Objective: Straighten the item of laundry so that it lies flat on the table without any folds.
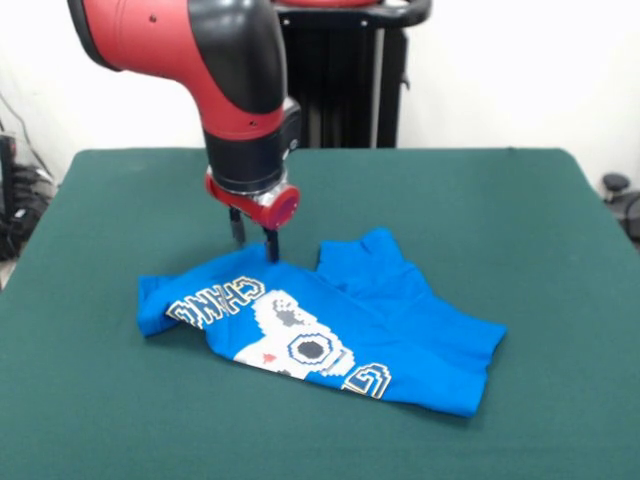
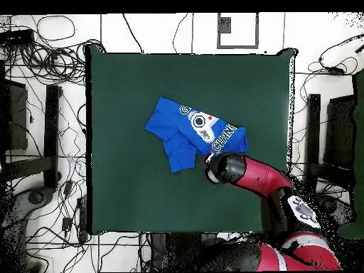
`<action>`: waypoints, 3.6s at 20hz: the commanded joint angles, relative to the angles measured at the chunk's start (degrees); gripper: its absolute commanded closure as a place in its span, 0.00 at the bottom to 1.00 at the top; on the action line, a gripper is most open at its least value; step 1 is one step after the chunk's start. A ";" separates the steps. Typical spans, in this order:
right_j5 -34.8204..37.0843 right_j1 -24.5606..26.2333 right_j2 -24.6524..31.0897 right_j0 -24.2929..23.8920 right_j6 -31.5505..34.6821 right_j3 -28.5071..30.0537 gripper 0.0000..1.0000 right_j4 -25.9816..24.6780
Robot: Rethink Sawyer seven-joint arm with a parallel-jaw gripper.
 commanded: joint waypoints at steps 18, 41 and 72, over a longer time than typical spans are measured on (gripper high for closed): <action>-1.28 -1.74 4.79 0.38 -0.02 1.70 1.00 -3.93; -4.92 -0.89 5.39 0.18 1.45 2.38 0.00 -5.66; -6.00 0.10 5.19 -0.70 3.64 6.02 0.00 -3.85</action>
